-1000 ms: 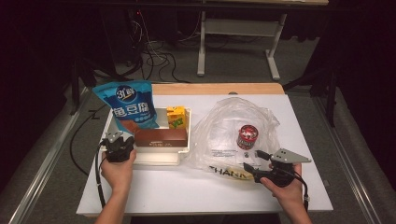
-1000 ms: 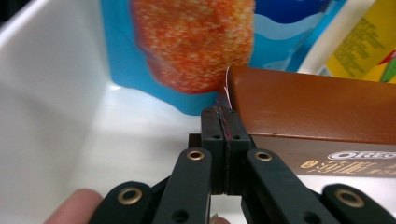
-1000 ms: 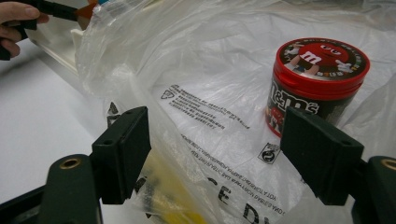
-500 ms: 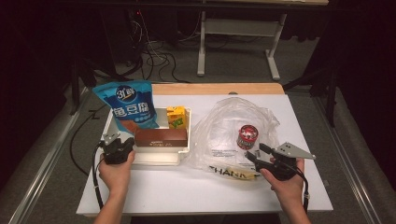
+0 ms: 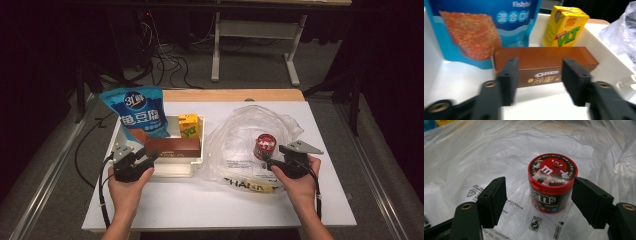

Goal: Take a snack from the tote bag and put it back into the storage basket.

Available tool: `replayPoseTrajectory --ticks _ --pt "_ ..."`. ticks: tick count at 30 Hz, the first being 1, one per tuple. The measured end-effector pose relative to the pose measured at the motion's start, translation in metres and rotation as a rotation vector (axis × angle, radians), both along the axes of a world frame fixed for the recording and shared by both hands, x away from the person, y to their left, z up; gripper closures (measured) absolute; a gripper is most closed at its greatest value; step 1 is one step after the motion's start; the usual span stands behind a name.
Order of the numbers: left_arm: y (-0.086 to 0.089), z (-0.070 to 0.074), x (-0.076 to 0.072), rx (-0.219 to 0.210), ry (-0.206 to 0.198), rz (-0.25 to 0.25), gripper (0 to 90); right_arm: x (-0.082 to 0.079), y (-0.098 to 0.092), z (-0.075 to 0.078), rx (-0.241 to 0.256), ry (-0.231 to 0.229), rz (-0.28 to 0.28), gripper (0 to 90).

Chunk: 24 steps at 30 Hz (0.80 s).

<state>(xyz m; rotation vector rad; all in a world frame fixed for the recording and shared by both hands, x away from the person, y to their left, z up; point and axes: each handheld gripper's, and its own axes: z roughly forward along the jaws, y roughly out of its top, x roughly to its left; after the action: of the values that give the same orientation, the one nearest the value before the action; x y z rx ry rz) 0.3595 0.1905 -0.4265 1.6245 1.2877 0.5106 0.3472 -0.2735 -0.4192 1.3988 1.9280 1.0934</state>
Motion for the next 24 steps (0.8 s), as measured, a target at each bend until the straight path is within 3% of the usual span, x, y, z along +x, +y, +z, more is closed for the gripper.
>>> replayPoseTrajectory --ticks 5,11,15,24 --pt "-0.004 0.006 -0.004 -0.023 -0.017 -0.041 35.4 0.014 0.002 -0.006 -0.013 0.024 -0.041 24.0" --pt "-0.008 0.008 -0.009 -0.004 -0.021 -0.088 15.0 0.028 0.003 -0.013 -0.020 0.050 -0.078 18.9" --pt "-0.007 0.008 -0.009 -0.017 -0.023 -0.095 11.4 0.035 0.004 -0.015 -0.035 0.058 -0.091 16.6" --pt "-0.014 0.005 -0.008 0.009 -0.011 -0.120 10.4 0.048 0.009 -0.023 -0.053 0.083 -0.093 17.7"
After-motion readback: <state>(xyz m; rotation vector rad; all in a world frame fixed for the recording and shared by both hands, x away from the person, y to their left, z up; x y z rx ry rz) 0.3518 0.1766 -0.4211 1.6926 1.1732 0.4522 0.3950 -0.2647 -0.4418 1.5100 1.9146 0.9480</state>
